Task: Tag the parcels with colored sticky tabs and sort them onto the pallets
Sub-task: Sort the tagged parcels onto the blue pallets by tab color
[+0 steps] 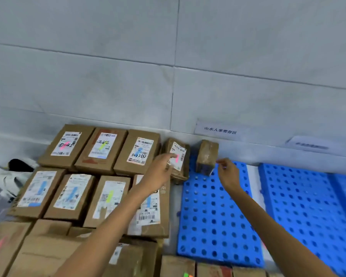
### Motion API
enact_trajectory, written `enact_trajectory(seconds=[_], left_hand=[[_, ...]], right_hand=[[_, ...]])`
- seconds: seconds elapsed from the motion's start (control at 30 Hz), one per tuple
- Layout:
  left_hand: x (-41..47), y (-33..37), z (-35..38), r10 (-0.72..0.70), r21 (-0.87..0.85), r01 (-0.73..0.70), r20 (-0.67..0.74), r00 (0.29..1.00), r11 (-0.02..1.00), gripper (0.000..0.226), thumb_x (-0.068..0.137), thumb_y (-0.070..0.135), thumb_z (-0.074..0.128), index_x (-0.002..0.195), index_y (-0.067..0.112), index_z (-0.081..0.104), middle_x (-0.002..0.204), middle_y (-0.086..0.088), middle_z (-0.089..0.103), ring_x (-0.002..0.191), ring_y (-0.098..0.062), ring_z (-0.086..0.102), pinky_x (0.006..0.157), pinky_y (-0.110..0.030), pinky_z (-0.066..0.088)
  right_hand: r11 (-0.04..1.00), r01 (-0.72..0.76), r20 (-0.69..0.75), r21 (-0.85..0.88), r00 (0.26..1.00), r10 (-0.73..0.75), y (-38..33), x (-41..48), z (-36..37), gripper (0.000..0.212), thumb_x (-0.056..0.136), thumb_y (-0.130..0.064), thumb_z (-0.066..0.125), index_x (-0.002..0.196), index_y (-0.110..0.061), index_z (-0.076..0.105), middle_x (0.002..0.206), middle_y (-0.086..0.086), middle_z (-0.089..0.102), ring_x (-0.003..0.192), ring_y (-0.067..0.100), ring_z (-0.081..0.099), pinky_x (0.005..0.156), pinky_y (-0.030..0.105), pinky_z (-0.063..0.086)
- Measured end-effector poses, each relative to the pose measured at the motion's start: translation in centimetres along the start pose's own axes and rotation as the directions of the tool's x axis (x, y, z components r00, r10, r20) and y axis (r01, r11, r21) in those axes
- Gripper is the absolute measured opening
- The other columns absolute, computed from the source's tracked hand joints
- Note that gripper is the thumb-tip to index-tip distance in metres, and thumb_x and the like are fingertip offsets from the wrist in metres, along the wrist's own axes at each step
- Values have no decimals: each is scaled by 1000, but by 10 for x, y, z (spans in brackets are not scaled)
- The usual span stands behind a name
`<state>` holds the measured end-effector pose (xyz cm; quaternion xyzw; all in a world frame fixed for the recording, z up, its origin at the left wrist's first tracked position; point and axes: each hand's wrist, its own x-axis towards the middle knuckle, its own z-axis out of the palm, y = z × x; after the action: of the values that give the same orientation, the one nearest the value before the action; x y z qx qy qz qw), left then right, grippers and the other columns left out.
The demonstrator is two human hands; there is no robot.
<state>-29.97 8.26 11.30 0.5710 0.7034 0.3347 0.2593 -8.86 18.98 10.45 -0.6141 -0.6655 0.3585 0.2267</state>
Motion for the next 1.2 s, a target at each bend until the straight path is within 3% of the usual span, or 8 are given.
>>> enact_trajectory(seconds=[0.33,0.47,0.6,0.73,0.83,1.0,1.1,1.2], left_hand=[[15,46,94,-217,-124,211,-31,976,969,31,94,5,48,122,16,54,124,3,55,108,-8,53,94,-22,44],[26,35,102,-252,-153,238,-79,964,959,30,94,6,49,122,17,54,122,5,56,112,-7,52,98,-24,44],[24,33,102,-311,-214,284,-105,945,935,29,94,6,48,121,17,54,118,6,56,109,-3,50,92,-17,41],[24,52,93,-439,-469,345,-106,892,813,28,93,13,54,120,21,51,115,2,58,109,-11,54,81,-14,42],[24,83,88,-451,-733,426,182,874,530,62,78,36,70,131,28,39,108,7,60,101,-14,57,80,-28,47],[17,103,91,-273,-886,377,305,912,271,95,60,34,82,139,34,31,125,-11,59,99,-26,63,82,-41,54],[12,105,87,-314,-760,359,212,925,543,95,61,35,81,140,38,28,134,-5,48,115,-24,54,97,-44,48],[8,106,91,-237,-588,277,146,961,760,99,61,38,83,142,34,25,131,0,46,115,-14,52,95,-36,50]], right_hand=[[936,-78,201,-343,967,154,23,79,37,84,84,-63,48,138,0,31,137,27,30,122,42,37,97,49,38],[924,-136,168,-358,964,207,27,85,46,95,81,-48,60,146,-10,3,137,22,25,120,42,40,90,46,42],[962,-271,183,-24,945,271,40,86,38,79,81,-34,62,144,-14,18,135,22,30,118,42,41,88,45,44],[540,-534,432,651,845,315,37,53,-7,33,93,-36,50,116,-12,50,117,16,51,99,32,58,64,37,58],[216,-709,697,671,703,142,36,12,-42,43,94,-43,41,118,-10,53,116,17,56,98,37,62,67,39,59],[573,-574,611,585,777,154,30,-22,-74,43,99,-42,32,117,-10,56,112,17,65,92,33,67,72,39,57],[792,-297,339,534,933,121,32,-24,-86,36,97,-43,40,124,-21,50,116,8,60,98,24,64,84,41,54],[822,-236,400,517,916,11,31,-33,-88,44,92,-48,45,133,-32,40,123,0,57,106,17,61,91,40,51]])
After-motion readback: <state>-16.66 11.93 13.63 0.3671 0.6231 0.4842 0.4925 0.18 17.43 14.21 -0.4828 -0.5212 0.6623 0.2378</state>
